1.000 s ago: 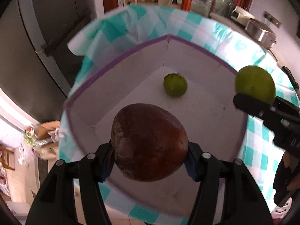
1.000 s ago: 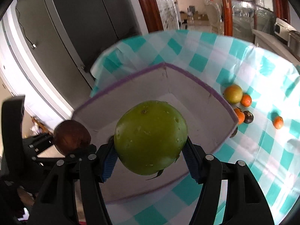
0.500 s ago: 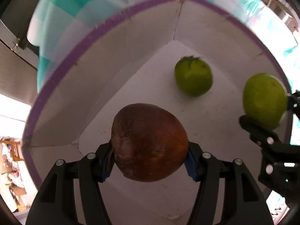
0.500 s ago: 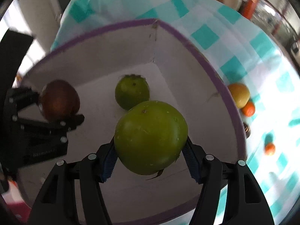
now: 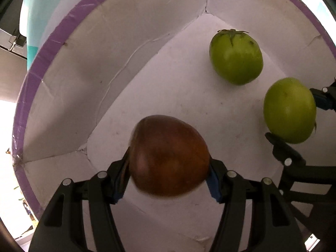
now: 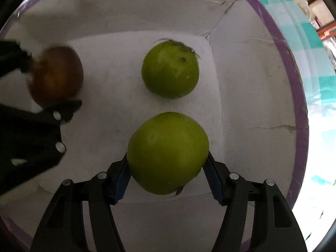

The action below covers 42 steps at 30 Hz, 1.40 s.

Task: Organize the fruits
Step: 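Carry the mango and tomato into the purple box with both tools, then open both tools to release the fruits and withdraw from the box, then grasp a small orange with the right tool while the left reaches a kiwi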

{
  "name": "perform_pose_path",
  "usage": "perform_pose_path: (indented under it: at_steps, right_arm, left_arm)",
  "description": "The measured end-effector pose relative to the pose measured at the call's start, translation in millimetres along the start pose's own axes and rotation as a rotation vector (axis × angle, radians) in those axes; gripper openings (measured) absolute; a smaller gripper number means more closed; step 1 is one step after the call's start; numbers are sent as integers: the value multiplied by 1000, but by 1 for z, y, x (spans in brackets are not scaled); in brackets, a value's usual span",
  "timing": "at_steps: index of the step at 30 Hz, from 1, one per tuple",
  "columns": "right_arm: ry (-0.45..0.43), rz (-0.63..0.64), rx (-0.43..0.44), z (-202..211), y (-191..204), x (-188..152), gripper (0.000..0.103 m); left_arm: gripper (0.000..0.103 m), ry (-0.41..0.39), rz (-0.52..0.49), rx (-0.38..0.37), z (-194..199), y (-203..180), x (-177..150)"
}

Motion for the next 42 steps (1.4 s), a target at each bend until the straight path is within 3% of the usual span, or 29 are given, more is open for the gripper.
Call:
perform_pose_path:
  at_steps: [2,4,5,8,10,13,15,17,20,22,25,29,34,39,42]
  right_arm:
    - [18,-4,2,-1,-1,-1,62]
    - [-15,-15,3,5,-5,0,72]
    - [-24,-18,-4,7,-6,0,77]
    - [-58,-25,-15,15,-8,-2,79]
    - [-90,-35,-50,28,-9,-7,79]
    - [-245,-64,-75,71,-6,-14,79]
    - [-417,-112,-75,117,-3,-28,80]
    - [-579,-184,-69,158,1,-53,88]
    - [-770,-328,-38,201,2,-102,88]
    - [-825,-417,-21,206,-3,-145,88]
    - [-858,-625,16,202,-18,-209,88]
    - [-818,-833,49,180,-32,-271,88]
    - [-783,-883,15,157,-54,-275,88]
    - [-726,-804,7,128,-89,-243,87]
    - [-713,-743,25,110,-121,-212,79]
  left_arm:
    - [70,-19,-4,14,4,-1,2]
    - [78,-52,-11,34,9,-2,1]
    - [80,-66,-9,40,12,-2,0]
    - [82,-115,-2,39,23,0,-1]
    - [82,-204,24,39,41,4,-4]
    - [82,-416,111,27,91,22,-19]
    - [86,-520,157,10,122,34,-32]
    - [101,-652,204,9,160,43,-53]
    - [101,-811,209,-7,206,43,-87]
    - [101,-849,187,-49,222,43,-108]
    - [101,-860,141,-147,234,22,-147]
    - [101,-826,3,-206,222,-20,-180]
    - [101,-785,-191,-193,200,-68,-204]
    - [101,-682,-202,-166,161,-93,-188]
    - [101,-632,-191,-137,142,-107,-172]
Point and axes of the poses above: each gripper's, at about its wrist camera, not at the fingertips, and z roughly against the way its jaws point, y to its left, x to its top, the point moved 5 cm from there along -z, roughly the way its jaws point, and after that the axes turned 12 degrees about x, right-handed, at the moved point
